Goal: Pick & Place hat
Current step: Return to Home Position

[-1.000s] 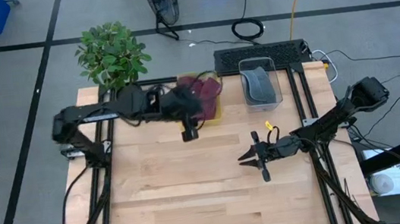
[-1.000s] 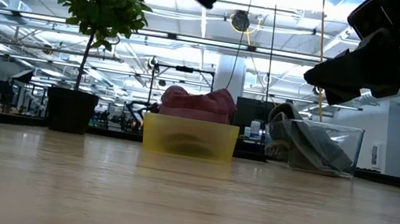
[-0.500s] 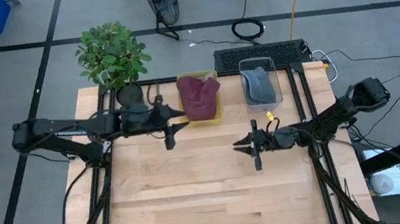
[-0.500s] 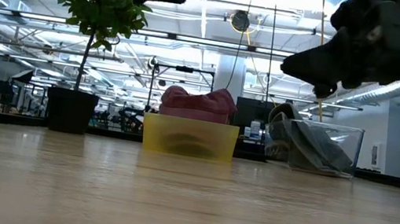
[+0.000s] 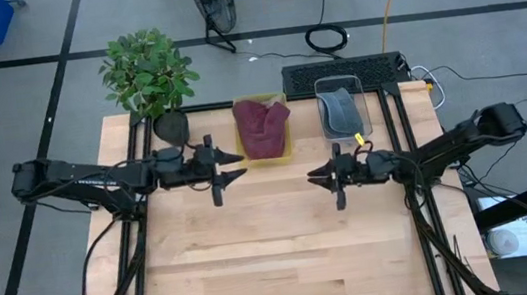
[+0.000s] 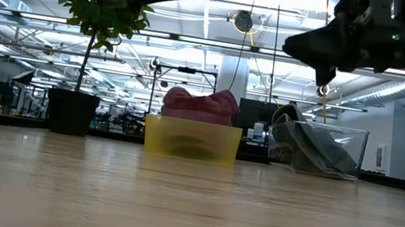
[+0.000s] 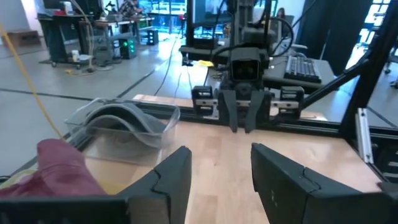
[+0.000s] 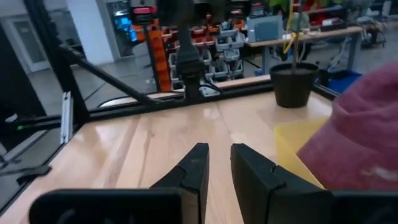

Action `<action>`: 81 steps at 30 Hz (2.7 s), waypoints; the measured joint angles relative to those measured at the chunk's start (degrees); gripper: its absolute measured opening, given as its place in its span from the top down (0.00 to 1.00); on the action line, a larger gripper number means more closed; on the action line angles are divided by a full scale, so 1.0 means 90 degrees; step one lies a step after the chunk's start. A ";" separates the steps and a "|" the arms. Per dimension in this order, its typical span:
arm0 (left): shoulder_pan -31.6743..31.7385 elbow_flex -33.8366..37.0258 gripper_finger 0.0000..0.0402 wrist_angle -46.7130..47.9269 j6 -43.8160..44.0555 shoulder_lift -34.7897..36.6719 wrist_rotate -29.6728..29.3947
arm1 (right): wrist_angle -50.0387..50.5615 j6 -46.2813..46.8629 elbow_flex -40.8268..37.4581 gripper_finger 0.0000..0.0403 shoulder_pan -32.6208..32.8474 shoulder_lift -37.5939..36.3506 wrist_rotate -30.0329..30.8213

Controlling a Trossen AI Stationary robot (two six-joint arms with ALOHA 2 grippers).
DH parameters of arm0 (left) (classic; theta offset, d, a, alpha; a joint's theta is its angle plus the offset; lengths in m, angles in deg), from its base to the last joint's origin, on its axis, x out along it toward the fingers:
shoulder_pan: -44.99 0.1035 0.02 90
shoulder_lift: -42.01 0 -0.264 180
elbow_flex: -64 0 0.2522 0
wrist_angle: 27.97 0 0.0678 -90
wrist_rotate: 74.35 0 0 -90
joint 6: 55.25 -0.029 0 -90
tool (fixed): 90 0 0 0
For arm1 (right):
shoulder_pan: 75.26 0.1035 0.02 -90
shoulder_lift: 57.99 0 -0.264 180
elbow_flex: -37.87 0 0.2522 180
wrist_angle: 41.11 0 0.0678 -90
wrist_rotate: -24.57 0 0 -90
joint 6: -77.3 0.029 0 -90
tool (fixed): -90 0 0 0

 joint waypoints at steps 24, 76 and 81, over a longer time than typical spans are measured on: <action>0.0460 0.0002 0.58 -0.0225 -0.1229 -0.0203 0.0026 | 0.0353 -0.0457 0.0000 0.87 -0.0024 -0.0247 0.0549; 0.0663 0.3208 0.58 -0.1113 0.0024 0.2494 0.0646 | 0.1574 -0.0174 -0.2091 0.87 -0.0134 -0.4297 0.0722; 0.0667 0.3893 0.58 -0.1943 0.0184 0.2669 0.0645 | 0.1520 -0.0435 -0.2101 0.87 -0.0129 -0.4370 0.0693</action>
